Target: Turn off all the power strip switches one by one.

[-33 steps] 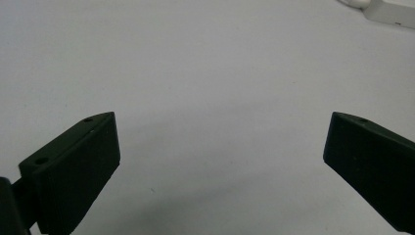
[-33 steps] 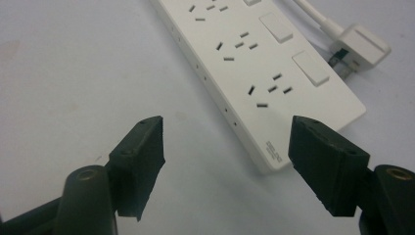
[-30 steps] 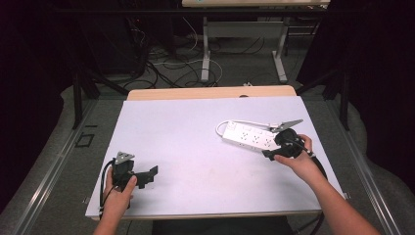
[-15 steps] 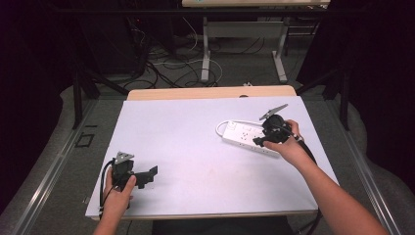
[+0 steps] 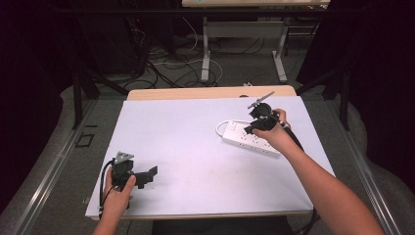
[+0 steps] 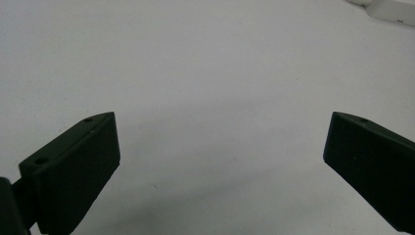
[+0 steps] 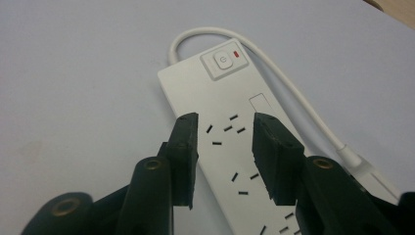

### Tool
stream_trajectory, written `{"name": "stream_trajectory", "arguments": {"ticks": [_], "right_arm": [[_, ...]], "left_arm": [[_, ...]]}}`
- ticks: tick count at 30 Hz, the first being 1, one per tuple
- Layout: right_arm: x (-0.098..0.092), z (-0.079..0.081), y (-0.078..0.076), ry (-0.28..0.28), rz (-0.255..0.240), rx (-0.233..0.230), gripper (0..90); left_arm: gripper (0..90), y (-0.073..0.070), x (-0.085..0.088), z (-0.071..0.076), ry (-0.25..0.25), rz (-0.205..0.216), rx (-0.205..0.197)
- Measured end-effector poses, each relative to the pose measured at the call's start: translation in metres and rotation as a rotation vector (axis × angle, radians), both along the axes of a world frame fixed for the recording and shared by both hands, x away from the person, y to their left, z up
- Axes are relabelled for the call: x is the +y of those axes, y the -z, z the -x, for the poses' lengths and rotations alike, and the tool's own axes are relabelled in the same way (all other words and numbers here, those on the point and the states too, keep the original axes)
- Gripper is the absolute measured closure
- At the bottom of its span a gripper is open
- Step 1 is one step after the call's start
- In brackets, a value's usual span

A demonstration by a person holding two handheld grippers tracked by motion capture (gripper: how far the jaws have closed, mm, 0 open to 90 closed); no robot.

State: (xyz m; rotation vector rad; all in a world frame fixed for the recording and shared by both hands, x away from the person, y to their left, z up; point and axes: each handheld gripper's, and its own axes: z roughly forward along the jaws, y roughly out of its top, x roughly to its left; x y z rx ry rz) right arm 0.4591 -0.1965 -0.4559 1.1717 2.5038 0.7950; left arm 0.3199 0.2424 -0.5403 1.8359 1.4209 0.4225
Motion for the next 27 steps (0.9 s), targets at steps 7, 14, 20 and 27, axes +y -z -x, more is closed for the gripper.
{"name": "stream_trajectory", "arguments": {"ticks": [7, 14, 20, 27], "right_arm": [[0.012, -0.011, 0.001, 0.002, 0.008, -0.004, 74.5], [0.025, -0.024, 0.004, 0.017, 0.029, 0.020, 84.5], [0.034, -0.037, 0.011, 0.023, 0.004, 0.052, 90.0], [0.040, -0.048, 0.016, 0.033, 0.002, 0.063, 90.0]], "left_arm": [[0.3, 0.000, 0.000, -0.001, 0.002, 0.002, 0.000], [0.3, 0.001, 0.001, -0.002, 0.009, 0.005, 0.005], [0.3, 0.001, 0.002, -0.002, 0.005, 0.002, 0.009], [0.3, 0.002, 0.003, -0.002, 0.000, 0.004, 0.011]]}}
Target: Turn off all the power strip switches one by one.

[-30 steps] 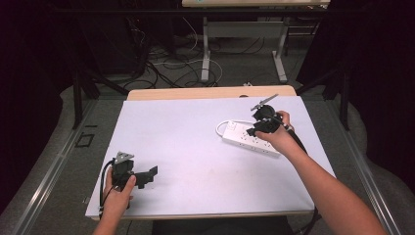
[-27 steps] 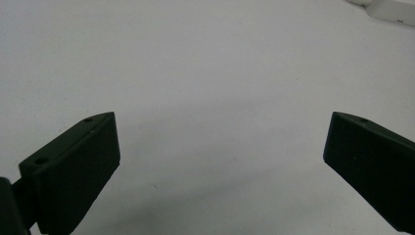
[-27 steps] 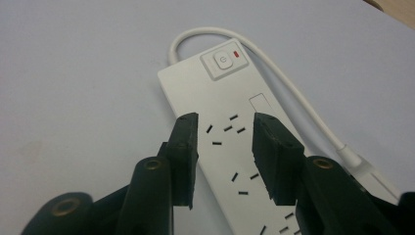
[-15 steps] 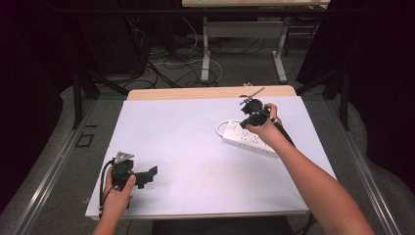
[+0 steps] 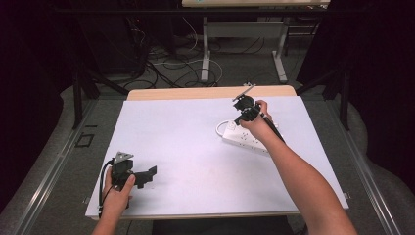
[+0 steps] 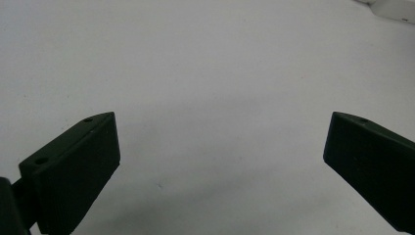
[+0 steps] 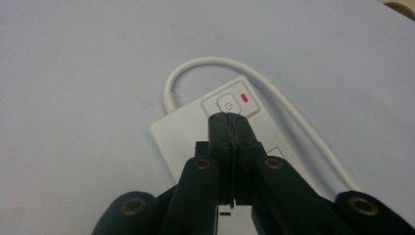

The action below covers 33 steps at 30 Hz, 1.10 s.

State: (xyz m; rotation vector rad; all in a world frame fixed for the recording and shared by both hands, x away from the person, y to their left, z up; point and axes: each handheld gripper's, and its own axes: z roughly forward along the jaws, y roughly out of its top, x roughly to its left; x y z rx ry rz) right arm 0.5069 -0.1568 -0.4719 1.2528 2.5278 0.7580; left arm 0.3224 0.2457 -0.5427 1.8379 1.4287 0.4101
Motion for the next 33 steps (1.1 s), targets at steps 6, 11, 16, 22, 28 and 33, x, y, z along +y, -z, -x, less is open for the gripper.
{"name": "stream_trajectory", "arguments": {"ticks": [6, 11, 16, 22, 28, 33], "right_arm": [[0.005, -0.011, 0.006, 0.031, 0.012, 0.020, 90.0], [0.007, -0.015, 0.015, 0.046, 0.007, 0.023, 90.0], [0.008, -0.020, 0.021, 0.044, 0.016, 0.042, 90.0], [0.010, -0.025, 0.029, 0.070, 0.004, 0.055, 90.0], [0.012, -0.028, 0.037, 0.074, -0.012, 0.056, 90.0], [0.015, -0.030, 0.039, 0.066, 0.009, 0.060, 90.0]], "left_arm": [[0.3, 0.000, 0.001, 0.000, 0.000, 0.007, 0.000], [0.3, 0.000, 0.001, -0.001, 0.007, 0.004, 0.004], [0.3, 0.001, 0.001, -0.002, 0.001, 0.007, -0.004], [0.4, 0.002, 0.001, -0.002, 0.003, 0.008, 0.000], [0.4, 0.003, 0.001, -0.003, 0.004, 0.007, 0.007], [0.4, 0.004, 0.002, -0.002, -0.001, 0.011, 0.009]]}}
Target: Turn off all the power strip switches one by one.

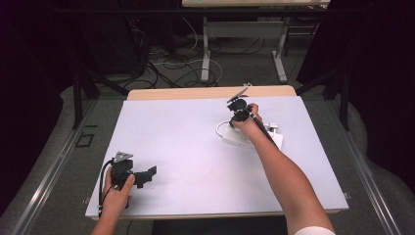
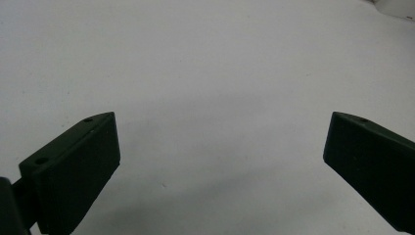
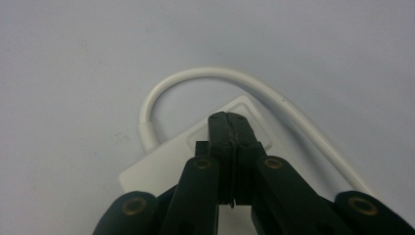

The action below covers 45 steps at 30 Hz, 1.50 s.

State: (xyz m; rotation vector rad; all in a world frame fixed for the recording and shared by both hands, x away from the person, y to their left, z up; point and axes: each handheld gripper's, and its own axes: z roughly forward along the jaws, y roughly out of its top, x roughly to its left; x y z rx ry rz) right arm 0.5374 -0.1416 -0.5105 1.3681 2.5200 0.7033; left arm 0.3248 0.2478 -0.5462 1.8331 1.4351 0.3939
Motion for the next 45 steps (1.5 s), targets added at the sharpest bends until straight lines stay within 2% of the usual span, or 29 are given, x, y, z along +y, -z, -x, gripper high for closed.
{"name": "stream_trajectory", "arguments": {"ticks": [2, 3, 4, 9, 11, 14, 15, 16, 18, 22, 23, 27, 29, 30, 31, 35, 36, 37, 38, 39, 45], "right_arm": [[0.000, -0.001, 0.001, -0.010, -0.005, -0.016, 90.0], [0.001, -0.001, 0.002, -0.008, 0.017, -0.014, 90.0], [0.000, -0.001, 0.003, -0.021, 0.002, -0.023, 90.0], [-0.001, -0.001, 0.002, -0.012, 0.004, -0.010, 90.0], [0.000, -0.001, 0.004, -0.019, 0.003, -0.028, 90.0], [0.001, 0.000, 0.005, -0.009, -0.007, -0.027, 90.0], [0.001, 0.000, 0.000, -0.027, 0.063, 0.005, 90.0], [0.002, 0.000, 0.004, -0.021, 0.023, -0.030, 90.0], [0.002, 0.001, 0.004, -0.015, 0.021, -0.041, 90.0], [0.000, 0.001, 0.001, -0.002, 0.008, -0.030, 90.0], [0.000, 0.001, 0.000, -0.006, 0.025, -0.014, 90.0], [-0.003, 0.003, -0.001, -0.017, 0.032, 0.002, 90.0], [-0.004, 0.003, -0.001, -0.023, 0.034, 0.007, 90.0], [-0.004, 0.004, -0.002, -0.018, 0.019, 0.001, 90.0], [-0.005, 0.005, -0.004, -0.015, 0.035, 0.009, 90.0], [-0.008, 0.006, -0.007, -0.028, 0.039, 0.013, 90.0], [-0.008, 0.007, -0.007, -0.013, 0.026, 0.004, 90.0], [-0.011, 0.007, -0.009, -0.036, 0.043, 0.014, 90.0], [-0.012, 0.008, -0.008, -0.019, 0.039, 0.006, 90.0], [-0.014, 0.007, -0.010, -0.033, 0.059, 0.017, 90.0], [-0.029, 0.008, -0.014, -0.009, 0.072, 0.021, 90.0]], "left_arm": [[0.4, 0.000, 0.000, 0.000, 0.000, 0.001, 0.000], [0.4, 0.000, 0.000, 0.000, 0.000, -0.003, -0.001], [0.4, 0.000, 0.000, 0.000, 0.000, -0.003, 0.000], [0.4, 0.000, -0.001, 0.000, 0.002, -0.002, 0.001], [0.4, 0.000, -0.001, 0.001, -0.002, 0.001, 0.003], [0.4, 0.001, -0.001, 0.000, 0.003, -0.006, 0.002], [0.4, 0.001, -0.001, 0.000, 0.004, -0.007, 0.002], [0.4, 0.000, -0.001, 0.001, 0.005, -0.010, 0.007], [0.4, 0.001, -0.002, 0.001, 0.004, -0.006, 0.003], [0.4, 0.000, -0.001, 0.000, 0.005, -0.005, 0.001], [0.4, 0.000, -0.001, 0.000, 0.005, -0.005, 0.001], [0.4, 0.000, -0.001, 0.000, 0.005, -0.005, 0.001], [0.4, 0.000, -0.001, 0.000, 0.005, -0.004, 0.000], [0.4, 0.000, -0.001, 0.000, 0.005, -0.005, 0.001], [0.4, 0.000, -0.001, 0.000, 0.008, -0.007, -0.001], [0.4, 0.000, -0.002, 0.000, 0.009, -0.005, -0.001], [0.4, 0.000, -0.002, 0.000, 0.008, -0.005, -0.001], [0.4, 0.000, -0.002, 0.000, 0.007, -0.006, 0.000], [0.4, 0.000, -0.001, 0.000, 0.008, -0.007, 0.000], [0.4, 0.000, -0.001, 0.000, 0.007, -0.007, 0.000], [0.4, 0.000, -0.002, 0.000, 0.006, -0.007, 0.003]]}}
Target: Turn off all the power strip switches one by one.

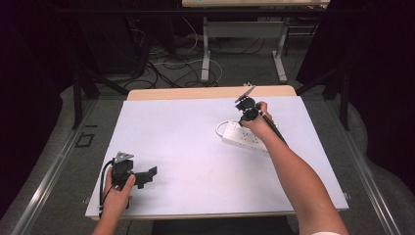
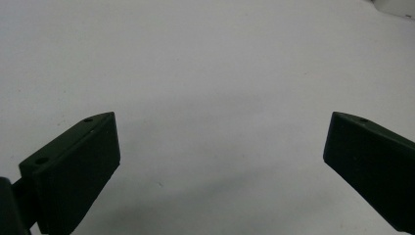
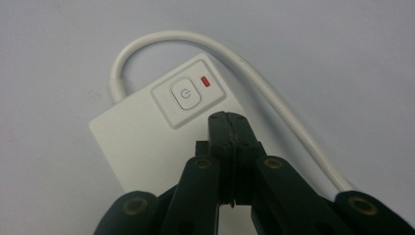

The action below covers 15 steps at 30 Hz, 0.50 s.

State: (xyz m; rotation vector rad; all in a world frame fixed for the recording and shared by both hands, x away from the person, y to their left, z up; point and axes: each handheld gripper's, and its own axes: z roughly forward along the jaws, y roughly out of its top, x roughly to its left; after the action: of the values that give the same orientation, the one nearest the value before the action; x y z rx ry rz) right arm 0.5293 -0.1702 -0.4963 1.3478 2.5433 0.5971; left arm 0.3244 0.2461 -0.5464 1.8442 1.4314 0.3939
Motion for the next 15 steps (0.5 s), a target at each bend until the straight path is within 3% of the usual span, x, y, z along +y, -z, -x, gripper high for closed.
{"name": "stream_trajectory", "arguments": {"ticks": [2, 3, 4, 6, 10, 15], "right_arm": [[-0.005, 0.000, 0.000, -0.003, 0.008, -0.004, 90.0], [-0.006, 0.000, 0.001, 0.002, -0.018, -0.017, 90.0], [-0.009, 0.001, 0.000, 0.002, 0.010, 0.006, 90.0], [-0.013, 0.001, 0.002, 0.004, 0.006, -0.007, 90.0], [-0.023, 0.002, 0.004, 0.025, 0.024, 0.017, 90.0], [-0.029, 0.002, 0.005, 0.037, 0.021, 0.015, 90.0]], "left_arm": [[0.4, 0.000, 0.000, 0.000, -0.001, -0.001, 0.000], [0.4, 0.000, -0.001, 0.000, 0.001, 0.001, 0.007], [0.4, 0.000, -0.001, 0.000, 0.000, -0.001, 0.005], [0.4, 0.000, -0.001, 0.000, 0.001, -0.001, 0.004], [0.4, 0.000, -0.002, 0.000, 0.000, -0.001, -0.001], [0.4, 0.000, -0.002, 0.000, 0.001, -0.004, 0.001]]}}
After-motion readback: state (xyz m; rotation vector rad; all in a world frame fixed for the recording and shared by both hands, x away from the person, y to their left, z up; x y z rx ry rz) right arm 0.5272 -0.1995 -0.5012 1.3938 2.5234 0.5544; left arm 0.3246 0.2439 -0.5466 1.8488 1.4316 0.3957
